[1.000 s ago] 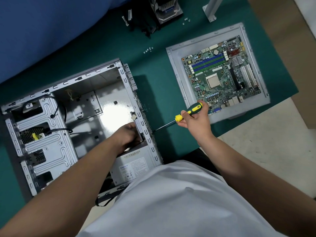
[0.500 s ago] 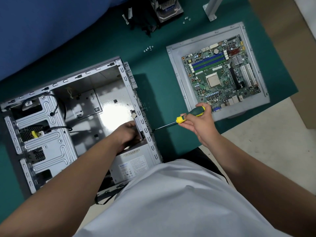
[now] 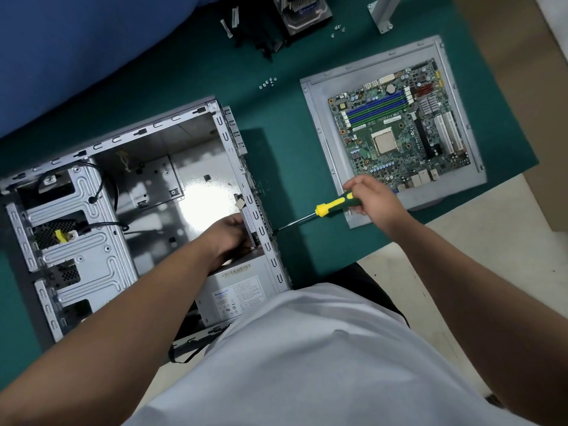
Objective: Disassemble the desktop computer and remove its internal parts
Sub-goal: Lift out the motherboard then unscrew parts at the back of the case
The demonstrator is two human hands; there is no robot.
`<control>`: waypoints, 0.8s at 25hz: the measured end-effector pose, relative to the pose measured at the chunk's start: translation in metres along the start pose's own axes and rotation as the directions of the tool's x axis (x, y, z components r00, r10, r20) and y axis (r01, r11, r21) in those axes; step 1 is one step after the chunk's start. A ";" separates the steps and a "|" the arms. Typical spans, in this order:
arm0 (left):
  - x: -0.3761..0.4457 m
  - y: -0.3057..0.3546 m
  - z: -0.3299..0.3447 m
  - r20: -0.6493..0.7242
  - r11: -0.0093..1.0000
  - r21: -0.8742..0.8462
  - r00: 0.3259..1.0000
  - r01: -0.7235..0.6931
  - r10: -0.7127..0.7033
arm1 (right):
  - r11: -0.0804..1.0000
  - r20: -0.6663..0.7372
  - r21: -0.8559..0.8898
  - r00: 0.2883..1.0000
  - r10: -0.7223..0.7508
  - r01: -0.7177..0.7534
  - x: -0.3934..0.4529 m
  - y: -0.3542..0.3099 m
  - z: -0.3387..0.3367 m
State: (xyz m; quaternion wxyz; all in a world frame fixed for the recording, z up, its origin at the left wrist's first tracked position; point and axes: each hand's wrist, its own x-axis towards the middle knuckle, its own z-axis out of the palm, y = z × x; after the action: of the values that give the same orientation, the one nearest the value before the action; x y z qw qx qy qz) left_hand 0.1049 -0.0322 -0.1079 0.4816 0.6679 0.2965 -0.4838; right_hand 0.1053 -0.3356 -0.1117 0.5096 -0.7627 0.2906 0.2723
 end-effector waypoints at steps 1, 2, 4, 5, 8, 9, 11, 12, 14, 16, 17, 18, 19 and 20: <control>0.000 0.000 0.000 -0.002 1.000 0.010 1.000 -0.003 0.003 | 0.998 0.054 0.048 0.998 0.025 -0.028 -0.002 -0.003 -0.002; 0.000 0.000 0.000 -0.004 1.000 0.013 1.000 -0.004 0.004 | 0.999 0.079 0.033 0.996 0.036 -0.038 -0.003 -0.005 -0.002; 0.000 0.000 0.000 -0.005 1.000 0.010 1.000 -0.001 0.001 | 0.992 0.048 -0.128 0.999 -0.003 0.009 -0.002 -0.006 -0.001; 0.001 0.000 0.000 -0.006 1.000 0.011 1.000 0.000 0.000 | 0.977 0.007 -0.210 0.999 -0.045 0.045 -0.001 -0.008 0.000; 0.001 -0.001 0.000 -0.010 1.000 0.000 1.000 0.001 -0.001 | 0.999 0.041 -0.041 0.999 -0.030 0.031 0.002 -0.016 -0.002; 0.002 -0.001 0.000 -0.011 1.000 -0.010 1.000 0.003 -0.003 | 1.000 0.079 0.010 0.997 -0.005 0.004 0.002 -0.018 -0.003; 0.002 -0.002 -0.001 -0.003 1.000 -0.027 1.000 0.006 -0.006 | 0.999 0.107 -0.040 0.994 0.011 -0.007 0.002 -0.018 -0.004; 0.002 -0.002 -0.001 0.001 0.999 -0.032 1.000 0.006 -0.006 | 0.984 0.072 -0.177 0.997 -0.004 0.017 0.003 -0.019 -0.005; 0.002 -0.002 -0.001 0.001 0.999 -0.038 1.000 0.005 -0.005 | 0.958 0.029 -0.283 0.999 -0.044 0.050 0.006 -0.017 -0.006; 0.002 -0.002 -0.001 0.002 0.999 -0.040 1.000 0.001 -0.001 | 0.993 0.097 -0.109 0.995 -0.023 0.034 0.004 -0.021 -0.008; 0.002 -0.002 -0.001 0.004 0.999 -0.044 1.000 -0.002 0.002 | 0.998 0.126 -0.060 0.992 -0.001 0.009 0.003 -0.021 -0.010; 0.002 -0.002 -0.001 0.006 0.999 -0.052 1.000 -0.005 0.005 | 0.998 0.149 -0.067 0.989 0.015 -0.005 0.003 -0.020 -0.010; 0.002 -0.002 0.000 0.006 0.998 -0.060 1.000 -0.006 0.006 | 0.990 0.134 -0.141 0.991 0.012 0.007 0.003 -0.020 -0.010; 0.002 -0.002 0.000 0.005 0.998 -0.067 1.000 -0.006 0.006 | 0.967 0.099 -0.254 0.995 -0.002 0.027 0.003 -0.022 -0.010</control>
State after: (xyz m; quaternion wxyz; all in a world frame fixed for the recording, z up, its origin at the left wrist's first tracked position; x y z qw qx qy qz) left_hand 0.1039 -0.0311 -0.1106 0.5058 0.6511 0.3093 -0.4739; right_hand 0.1243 -0.3391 -0.0970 0.4229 -0.8098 0.2221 0.3407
